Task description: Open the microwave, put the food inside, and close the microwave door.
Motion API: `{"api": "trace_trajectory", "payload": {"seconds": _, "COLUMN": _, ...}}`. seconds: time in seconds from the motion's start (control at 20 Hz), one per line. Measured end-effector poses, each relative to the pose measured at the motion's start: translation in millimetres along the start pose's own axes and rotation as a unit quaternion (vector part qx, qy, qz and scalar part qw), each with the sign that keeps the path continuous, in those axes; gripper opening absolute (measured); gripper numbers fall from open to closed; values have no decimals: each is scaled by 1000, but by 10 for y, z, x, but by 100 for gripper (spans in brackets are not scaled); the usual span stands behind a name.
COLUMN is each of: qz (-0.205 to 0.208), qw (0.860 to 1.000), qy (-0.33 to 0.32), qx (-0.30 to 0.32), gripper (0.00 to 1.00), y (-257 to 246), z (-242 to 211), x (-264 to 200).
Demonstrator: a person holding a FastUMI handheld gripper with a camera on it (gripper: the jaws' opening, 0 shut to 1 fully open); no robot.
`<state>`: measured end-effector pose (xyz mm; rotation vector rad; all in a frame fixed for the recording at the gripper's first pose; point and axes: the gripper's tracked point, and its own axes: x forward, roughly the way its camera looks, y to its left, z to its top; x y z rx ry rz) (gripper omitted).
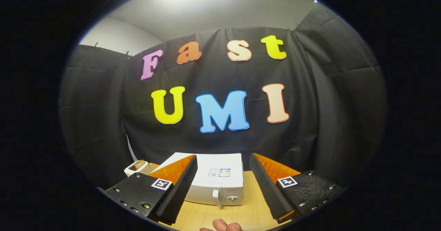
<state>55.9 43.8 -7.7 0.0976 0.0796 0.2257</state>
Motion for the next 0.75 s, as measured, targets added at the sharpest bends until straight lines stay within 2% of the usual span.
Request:
{"api": "trace_trajectory", "payload": {"seconds": 0.35, "qz": 4, "qw": 1000, "qy": -22, "qx": -11, "gripper": 96, "y": 37, "z": 89, "x": 119}}
{"api": "trace_trajectory", "payload": {"seconds": 0.75, "qz": 30, "qw": 999, "qy": -26, "qx": -20, "gripper": 96, "y": 396, "z": 124, "x": 318}}
